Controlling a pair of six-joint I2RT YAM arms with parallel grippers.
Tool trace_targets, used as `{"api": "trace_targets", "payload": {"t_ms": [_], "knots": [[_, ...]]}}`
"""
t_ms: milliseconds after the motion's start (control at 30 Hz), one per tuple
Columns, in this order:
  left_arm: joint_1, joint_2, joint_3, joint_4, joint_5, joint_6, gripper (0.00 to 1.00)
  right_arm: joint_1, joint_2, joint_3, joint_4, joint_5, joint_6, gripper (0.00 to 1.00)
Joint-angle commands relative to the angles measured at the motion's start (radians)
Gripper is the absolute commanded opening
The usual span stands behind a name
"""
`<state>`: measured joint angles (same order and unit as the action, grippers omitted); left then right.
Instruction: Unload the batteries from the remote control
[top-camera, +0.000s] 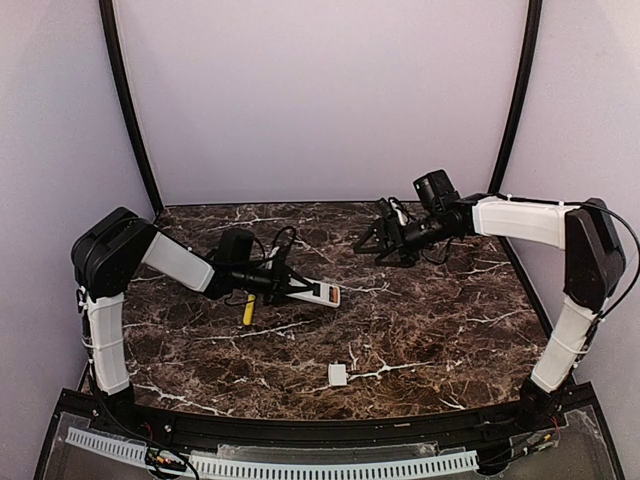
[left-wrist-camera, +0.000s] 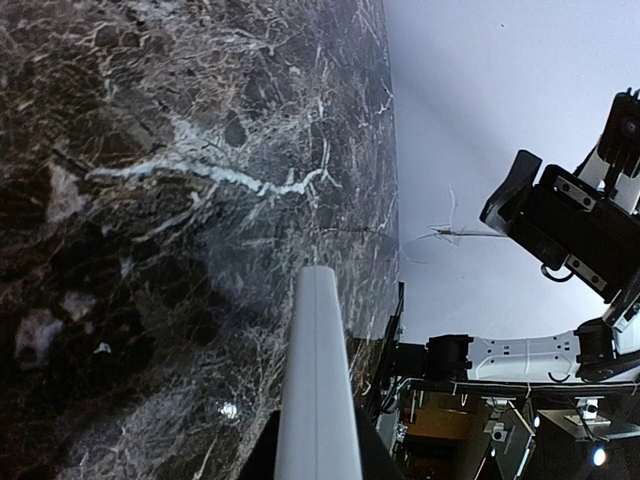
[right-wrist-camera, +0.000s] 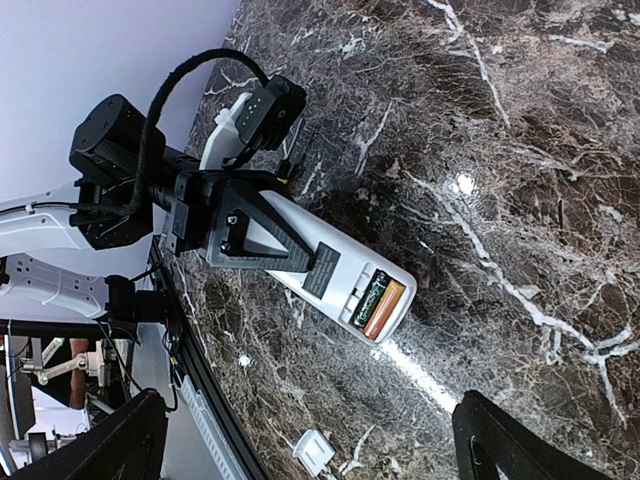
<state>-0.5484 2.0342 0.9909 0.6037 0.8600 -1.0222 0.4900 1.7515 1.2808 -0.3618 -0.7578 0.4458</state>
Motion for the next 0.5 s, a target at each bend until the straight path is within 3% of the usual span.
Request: {"api": "trace_targets", "payload": {"t_ms": [0,200,467], "knots": [[-0.007,0.001,0.004,-0.069,-0.035,0.053,0.0,-0.002,0.017,0.014,-0.009,0.015,-0.024,0.99],[-0.007,0.004,0.055,-0.244,-0.073,0.153,0.07,-0.003,0.023,0.015,-0.019,0.018,-0.038,0.99],[-0.007,0.01,0.103,-0.417,-0.126,0.248,0.32,-0.006,0.029,0.014,-0.025,0.018,-0.048,0.99]]}}
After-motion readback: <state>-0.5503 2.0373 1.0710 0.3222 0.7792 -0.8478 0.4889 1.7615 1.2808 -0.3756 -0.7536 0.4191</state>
